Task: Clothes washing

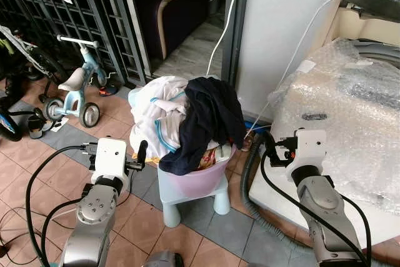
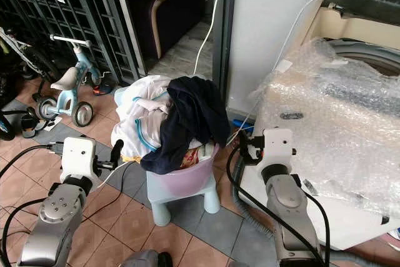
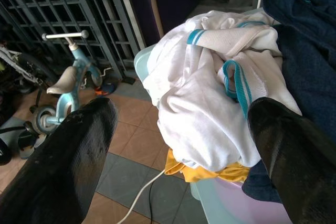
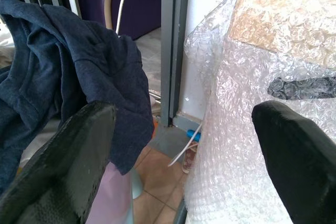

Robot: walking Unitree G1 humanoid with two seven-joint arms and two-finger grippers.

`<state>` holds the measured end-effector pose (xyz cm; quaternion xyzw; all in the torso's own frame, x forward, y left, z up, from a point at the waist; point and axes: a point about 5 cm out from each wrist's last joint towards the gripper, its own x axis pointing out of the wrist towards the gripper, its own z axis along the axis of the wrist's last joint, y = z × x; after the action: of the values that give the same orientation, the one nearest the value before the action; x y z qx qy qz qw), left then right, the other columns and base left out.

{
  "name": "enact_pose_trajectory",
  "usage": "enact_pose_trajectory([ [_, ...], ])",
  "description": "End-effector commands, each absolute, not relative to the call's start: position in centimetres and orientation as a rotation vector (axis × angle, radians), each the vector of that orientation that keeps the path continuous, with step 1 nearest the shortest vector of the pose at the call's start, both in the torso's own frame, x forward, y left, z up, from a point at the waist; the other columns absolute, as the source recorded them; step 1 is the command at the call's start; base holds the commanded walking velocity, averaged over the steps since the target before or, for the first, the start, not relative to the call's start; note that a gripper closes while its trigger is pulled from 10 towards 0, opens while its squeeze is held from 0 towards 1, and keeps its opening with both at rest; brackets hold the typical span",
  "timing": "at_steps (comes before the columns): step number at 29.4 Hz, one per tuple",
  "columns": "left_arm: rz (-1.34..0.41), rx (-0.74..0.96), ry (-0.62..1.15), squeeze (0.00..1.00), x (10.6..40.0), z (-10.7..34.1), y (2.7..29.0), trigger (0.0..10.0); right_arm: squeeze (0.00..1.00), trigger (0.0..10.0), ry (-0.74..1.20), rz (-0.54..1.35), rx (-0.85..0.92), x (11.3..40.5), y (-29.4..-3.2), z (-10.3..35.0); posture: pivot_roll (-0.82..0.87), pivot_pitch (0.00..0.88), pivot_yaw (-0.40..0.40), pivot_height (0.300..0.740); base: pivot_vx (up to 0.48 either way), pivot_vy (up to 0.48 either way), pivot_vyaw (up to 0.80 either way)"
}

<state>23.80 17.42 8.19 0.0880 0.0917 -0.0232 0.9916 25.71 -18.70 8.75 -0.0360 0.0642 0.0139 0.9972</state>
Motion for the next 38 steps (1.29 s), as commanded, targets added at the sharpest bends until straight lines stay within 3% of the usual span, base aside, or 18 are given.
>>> enact_pose_trajectory([
  [1,-0.037,0.187,0.175,0.0,24.0,8.4,17.7,10.0,0.0,10.0,0.126,0.029,-0.076,25.7,-18.7,8.9,-0.03,0.0,0.085,0.74,0.0,0.0,0.0],
  [7,-0.037,0.187,0.175,0.0,24.0,8.4,17.7,10.0,0.0,10.0,0.126,0.029,-0.076,25.7,-18.7,8.9,-0.03,0.0,0.085,0.74,0.0,0.0,0.0],
  [8,-0.042,0.193,0.172,0.0,24.1,8.5,17.9,10.0,0.0,10.0,0.132,0.027,-0.075,25.5,-18.6,8.7,0.0,0.0,0.0,0.74,0.0,0.0,0.0],
  [10,-0.007,0.091,0.135,0.0,25.3,9.5,15.8,10.0,0.0,10.0,0.093,0.172,-0.018,28.8,-14.9,9.9,0.01,0.01,0.041,0.74,0.0,0.0,0.0],
  [11,-0.001,0.079,0.132,0.0,25.4,9.7,15.6,10.0,0.0,10.0,0.09,0.188,-0.027,29.1,-14.5,10.0,0.01,0.012,0.039,0.74,0.0,0.0,0.0],
  [17,0.001,0.071,0.139,0.0,25.2,9.5,15.2,10.0,0.0,10.0,0.105,0.247,-0.074,28.6,-14.0,9.3,0.01,0.006,0.019,0.74,0.0,0.0,0.0],
  [32,0.012,0.063,0.164,0.0,25.1,9.1,15.4,10.0,0.0,10.0,0.149,0.233,-0.115,28.8,-14.6,8.4,0.01,0.0,0.003,0.74,0.0,0.0,0.77],
  [38,0.015,0.064,0.164,0.0,25.0,9.1,15.4,10.0,0.0,10.0,0.17,0.198,-0.09,29.3,-15.2,8.1,0.01,0.0,0.002,0.74,0.275,0.0,0.0],
])
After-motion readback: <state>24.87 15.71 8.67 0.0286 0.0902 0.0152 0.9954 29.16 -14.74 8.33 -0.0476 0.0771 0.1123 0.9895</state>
